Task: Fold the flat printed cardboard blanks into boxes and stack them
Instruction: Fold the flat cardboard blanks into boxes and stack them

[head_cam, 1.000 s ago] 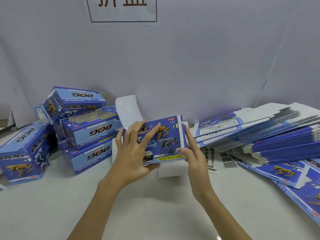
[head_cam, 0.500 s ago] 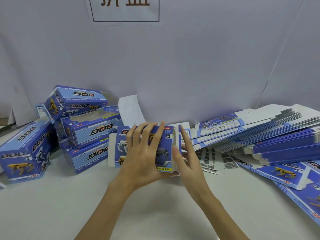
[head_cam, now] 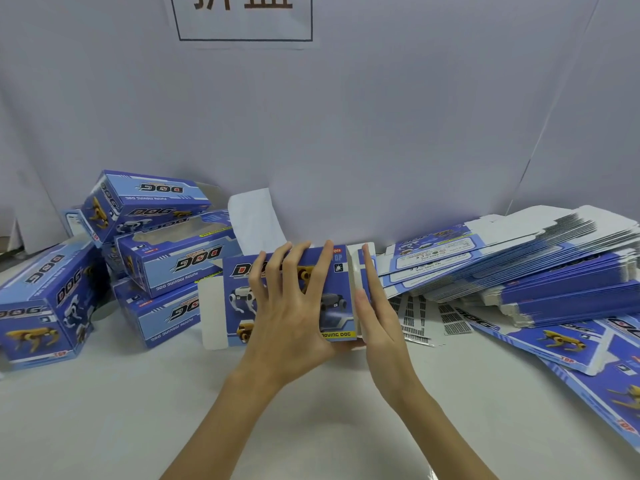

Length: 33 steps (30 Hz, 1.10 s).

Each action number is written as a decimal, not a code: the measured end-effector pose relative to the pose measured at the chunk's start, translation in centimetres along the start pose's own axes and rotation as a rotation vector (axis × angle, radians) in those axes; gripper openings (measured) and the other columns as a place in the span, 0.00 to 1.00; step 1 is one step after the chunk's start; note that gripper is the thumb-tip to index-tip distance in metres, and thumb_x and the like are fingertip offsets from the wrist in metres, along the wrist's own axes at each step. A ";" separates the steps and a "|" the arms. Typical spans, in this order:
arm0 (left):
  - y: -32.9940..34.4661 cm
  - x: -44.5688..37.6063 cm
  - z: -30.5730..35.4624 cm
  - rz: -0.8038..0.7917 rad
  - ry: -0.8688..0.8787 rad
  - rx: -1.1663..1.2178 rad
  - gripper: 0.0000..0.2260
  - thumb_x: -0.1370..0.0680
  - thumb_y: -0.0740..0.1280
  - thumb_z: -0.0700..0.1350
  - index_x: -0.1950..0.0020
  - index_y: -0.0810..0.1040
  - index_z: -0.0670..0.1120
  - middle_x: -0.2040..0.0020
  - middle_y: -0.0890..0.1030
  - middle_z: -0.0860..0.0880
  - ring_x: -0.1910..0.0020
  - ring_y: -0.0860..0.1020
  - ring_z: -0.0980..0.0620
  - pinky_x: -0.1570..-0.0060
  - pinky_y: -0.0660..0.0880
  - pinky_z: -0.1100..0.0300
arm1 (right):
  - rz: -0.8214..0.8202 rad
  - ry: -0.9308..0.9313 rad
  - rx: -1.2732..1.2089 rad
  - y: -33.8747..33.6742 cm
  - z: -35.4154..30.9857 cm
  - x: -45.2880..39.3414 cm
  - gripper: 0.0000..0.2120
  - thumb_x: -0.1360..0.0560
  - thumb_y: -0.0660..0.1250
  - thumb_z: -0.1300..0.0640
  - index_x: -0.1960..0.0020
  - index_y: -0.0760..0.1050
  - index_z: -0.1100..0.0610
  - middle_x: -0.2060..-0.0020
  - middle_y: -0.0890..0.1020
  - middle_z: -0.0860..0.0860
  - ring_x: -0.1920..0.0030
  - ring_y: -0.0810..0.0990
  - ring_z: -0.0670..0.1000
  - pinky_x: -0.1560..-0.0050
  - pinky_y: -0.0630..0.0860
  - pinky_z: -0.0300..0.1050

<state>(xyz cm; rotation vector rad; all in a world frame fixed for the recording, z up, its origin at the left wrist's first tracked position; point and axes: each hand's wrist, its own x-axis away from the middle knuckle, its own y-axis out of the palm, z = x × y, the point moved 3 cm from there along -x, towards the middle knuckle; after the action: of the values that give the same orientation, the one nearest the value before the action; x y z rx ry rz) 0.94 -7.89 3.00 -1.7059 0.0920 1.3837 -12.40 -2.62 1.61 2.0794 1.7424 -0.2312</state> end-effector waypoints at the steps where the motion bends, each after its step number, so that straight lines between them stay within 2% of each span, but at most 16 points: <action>1: 0.0 0.0 0.1 0.001 -0.003 0.000 0.48 0.28 0.58 0.79 0.17 0.59 0.49 0.23 0.63 0.41 0.22 0.62 0.37 0.24 0.59 0.34 | 0.006 0.005 -0.003 0.0 0.0 0.0 0.25 0.15 0.60 0.52 0.20 0.65 0.35 0.26 0.76 0.42 0.30 0.79 0.47 0.43 0.83 0.43; 5: 0.2 0.1 0.3 -0.015 -0.002 -0.022 0.47 0.30 0.57 0.76 0.18 0.59 0.49 0.23 0.64 0.40 0.23 0.62 0.38 0.24 0.59 0.34 | 0.001 0.038 0.002 0.2 0.3 -0.1 0.25 0.16 0.61 0.51 0.21 0.66 0.35 0.33 0.79 0.36 0.33 0.81 0.42 0.47 0.83 0.38; 7: 0.2 0.2 0.4 -0.013 -0.008 -0.024 0.47 0.30 0.57 0.76 0.18 0.60 0.50 0.24 0.65 0.40 0.23 0.63 0.38 0.24 0.59 0.34 | 0.010 0.045 0.006 0.1 0.3 -0.1 0.24 0.17 0.61 0.49 0.23 0.66 0.34 0.30 0.75 0.37 0.33 0.80 0.40 0.48 0.83 0.38; 9: 0.3 0.2 0.4 -0.012 -0.004 -0.030 0.48 0.31 0.62 0.75 0.18 0.60 0.50 0.24 0.65 0.40 0.23 0.63 0.37 0.24 0.59 0.34 | 0.001 0.051 0.008 0.1 0.2 -0.1 0.24 0.17 0.61 0.48 0.23 0.66 0.32 0.27 0.71 0.39 0.32 0.79 0.39 0.47 0.83 0.39; 11: 0.4 0.2 0.4 -0.013 0.001 -0.045 0.50 0.33 0.67 0.75 0.18 0.61 0.50 0.24 0.65 0.40 0.23 0.63 0.37 0.24 0.57 0.35 | -0.001 0.058 0.004 0.1 0.2 -0.1 0.24 0.16 0.60 0.49 0.23 0.66 0.32 0.26 0.72 0.39 0.32 0.79 0.40 0.47 0.83 0.39; 14: 0.4 0.3 0.4 -0.026 -0.003 -0.064 0.53 0.35 0.74 0.73 0.18 0.60 0.50 0.23 0.66 0.39 0.23 0.63 0.37 0.23 0.56 0.36 | 0.003 0.066 -0.008 0.1 0.1 -0.3 0.24 0.15 0.60 0.52 0.22 0.66 0.35 0.30 0.74 0.35 0.34 0.81 0.41 0.48 0.83 0.40; 17: 0.3 0.3 0.5 -0.032 0.003 -0.082 0.53 0.35 0.74 0.73 0.18 0.60 0.50 0.23 0.66 0.39 0.23 0.63 0.37 0.24 0.58 0.35 | -0.012 0.081 0.023 0.1 0.1 -0.3 0.23 0.16 0.59 0.50 0.24 0.66 0.33 0.35 0.78 0.30 0.36 0.81 0.39 0.49 0.83 0.39; 19: 0.4 0.3 0.6 -0.035 0.012 -0.089 0.53 0.35 0.75 0.73 0.18 0.61 0.50 0.23 0.66 0.39 0.23 0.63 0.37 0.24 0.58 0.34 | -0.026 0.079 0.066 0.1 0.1 -0.2 0.22 0.18 0.58 0.46 0.26 0.65 0.31 0.33 0.78 0.31 0.33 0.79 0.38 0.45 0.81 0.36; 21: 0.4 0.3 0.8 -0.044 0.019 -0.092 0.52 0.35 0.75 0.72 0.18 0.62 0.50 0.23 0.65 0.39 0.22 0.62 0.37 0.24 0.58 0.34 | -0.023 0.067 0.102 0.2 0.3 0.0 0.22 0.17 0.54 0.41 0.23 0.61 0.30 0.24 0.72 0.39 0.28 0.75 0.39 0.38 0.79 0.38; 24: 0.5 0.4 1.1 -0.076 0.007 -0.095 0.51 0.34 0.75 0.72 0.18 0.64 0.49 0.24 0.65 0.39 0.23 0.63 0.36 0.25 0.60 0.33 | -0.037 0.037 0.147 0.4 0.4 0.1 0.27 0.16 0.50 0.39 0.18 0.51 0.32 0.17 0.62 0.43 0.23 0.69 0.42 0.24 0.72 0.51; 26: 0.2 0.3 1.1 -0.086 0.016 -0.086 0.49 0.32 0.70 0.73 0.18 0.65 0.49 0.24 0.67 0.39 0.23 0.64 0.35 0.25 0.60 0.32 | -0.049 0.027 0.170 0.4 0.4 0.0 0.28 0.17 0.50 0.40 0.18 0.50 0.32 0.18 0.62 0.44 0.22 0.69 0.45 0.21 0.68 0.56; 28: 0.0 0.2 1.1 -0.096 0.031 -0.078 0.47 0.30 0.67 0.73 0.18 0.65 0.48 0.24 0.67 0.38 0.23 0.65 0.35 0.26 0.59 0.32 | -0.044 0.024 0.183 0.3 0.4 0.0 0.26 0.16 0.51 0.41 0.19 0.53 0.30 0.19 0.65 0.43 0.22 0.70 0.47 0.21 0.68 0.56; 30: -0.1 0.1 1.1 -0.106 0.035 -0.080 0.48 0.31 0.70 0.73 0.18 0.65 0.48 0.24 0.67 0.38 0.23 0.65 0.35 0.26 0.60 0.32 | -0.037 0.027 0.174 0.1 0.4 -0.2 0.24 0.15 0.52 0.42 0.21 0.56 0.29 0.20 0.66 0.41 0.22 0.69 0.44 0.23 0.70 0.54; 33: -0.4 -0.1 1.0 -0.114 0.026 -0.070 0.50 0.33 0.70 0.73 0.18 0.65 0.48 0.24 0.68 0.38 0.23 0.65 0.35 0.26 0.61 0.32 | -0.059 0.075 0.079 -0.3 0.4 -0.6 0.22 0.13 0.54 0.47 0.21 0.60 0.30 0.26 0.74 0.35 0.27 0.75 0.41 0.35 0.79 0.42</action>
<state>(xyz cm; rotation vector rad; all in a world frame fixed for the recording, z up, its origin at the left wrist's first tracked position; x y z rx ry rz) 0.41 -7.05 3.41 -1.7600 -0.0389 1.2943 -12.75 -3.25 1.41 2.1189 1.8696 -0.2459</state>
